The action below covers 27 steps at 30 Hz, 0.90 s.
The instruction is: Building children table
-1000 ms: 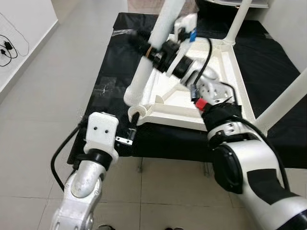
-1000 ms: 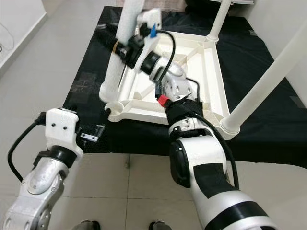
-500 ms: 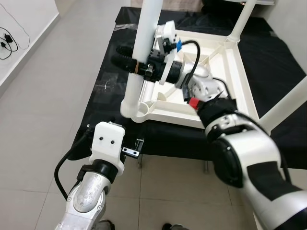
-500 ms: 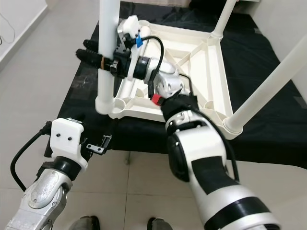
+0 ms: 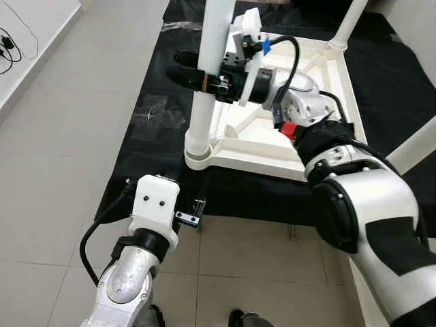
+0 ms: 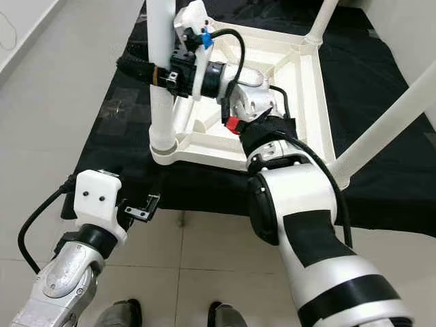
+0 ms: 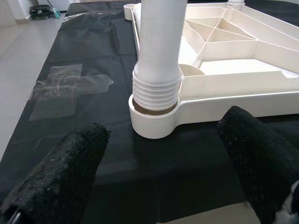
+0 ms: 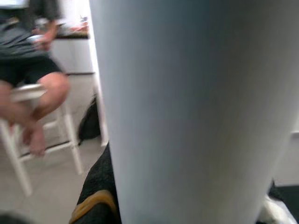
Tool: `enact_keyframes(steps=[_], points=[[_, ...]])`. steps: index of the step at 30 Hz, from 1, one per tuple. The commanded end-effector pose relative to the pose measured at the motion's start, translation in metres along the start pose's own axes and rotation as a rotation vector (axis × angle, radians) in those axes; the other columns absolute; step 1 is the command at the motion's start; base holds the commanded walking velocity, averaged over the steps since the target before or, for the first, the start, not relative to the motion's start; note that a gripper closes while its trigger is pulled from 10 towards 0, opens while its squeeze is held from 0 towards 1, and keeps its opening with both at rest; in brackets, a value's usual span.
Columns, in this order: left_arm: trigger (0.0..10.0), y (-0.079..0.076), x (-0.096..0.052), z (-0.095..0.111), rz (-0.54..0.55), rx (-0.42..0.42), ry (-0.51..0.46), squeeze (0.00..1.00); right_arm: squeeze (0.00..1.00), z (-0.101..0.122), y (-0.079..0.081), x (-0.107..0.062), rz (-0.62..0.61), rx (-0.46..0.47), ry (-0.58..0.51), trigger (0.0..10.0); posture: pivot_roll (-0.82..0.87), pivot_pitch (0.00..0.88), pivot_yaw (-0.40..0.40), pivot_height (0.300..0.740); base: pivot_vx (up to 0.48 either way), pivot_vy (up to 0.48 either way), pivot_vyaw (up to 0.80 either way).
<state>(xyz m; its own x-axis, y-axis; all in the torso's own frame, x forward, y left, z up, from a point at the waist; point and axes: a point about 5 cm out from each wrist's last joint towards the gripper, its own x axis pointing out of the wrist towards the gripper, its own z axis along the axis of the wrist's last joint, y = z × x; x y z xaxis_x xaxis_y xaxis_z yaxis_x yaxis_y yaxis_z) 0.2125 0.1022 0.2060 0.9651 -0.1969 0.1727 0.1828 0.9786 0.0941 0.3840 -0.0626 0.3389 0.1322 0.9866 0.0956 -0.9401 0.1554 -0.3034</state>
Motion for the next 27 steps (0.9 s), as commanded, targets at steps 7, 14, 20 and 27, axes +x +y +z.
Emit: enact_keyframes(steps=[7, 14, 20, 27], points=[[10.0, 0.000, -0.002, 0.000, 0.014, -0.003, 0.008, 0.00, 0.00, -0.035, 0.013, -0.005, 0.118, 0.083, 0.141, 10.0, 0.11, 0.282, -0.099, 0.740, 0.000, 0.000, 0.00], [10.0, 0.001, -0.002, 0.000, 0.025, -0.002, 0.009, 0.00, 0.00, -0.044, 0.013, 0.010, 0.020, 0.075, 0.184, 10.0, 0.11, 0.285, -0.099, 0.740, 0.000, 0.000, 0.00], [10.0, 0.001, -0.001, 0.000, 0.031, -0.005, 0.008, 0.00, 0.00, -0.051, 0.017, 0.020, -0.011, 0.183, 0.142, 10.0, 0.11, 0.284, -0.108, 0.740, 0.000, 0.000, 0.00], [10.0, 0.001, -0.002, 0.000, 0.038, -0.004, 0.008, 0.00, 0.00, -0.061, 0.017, 0.027, -0.124, 0.210, 0.163, 10.0, 0.11, 0.286, -0.112, 0.740, 0.000, 0.000, 0.00]])
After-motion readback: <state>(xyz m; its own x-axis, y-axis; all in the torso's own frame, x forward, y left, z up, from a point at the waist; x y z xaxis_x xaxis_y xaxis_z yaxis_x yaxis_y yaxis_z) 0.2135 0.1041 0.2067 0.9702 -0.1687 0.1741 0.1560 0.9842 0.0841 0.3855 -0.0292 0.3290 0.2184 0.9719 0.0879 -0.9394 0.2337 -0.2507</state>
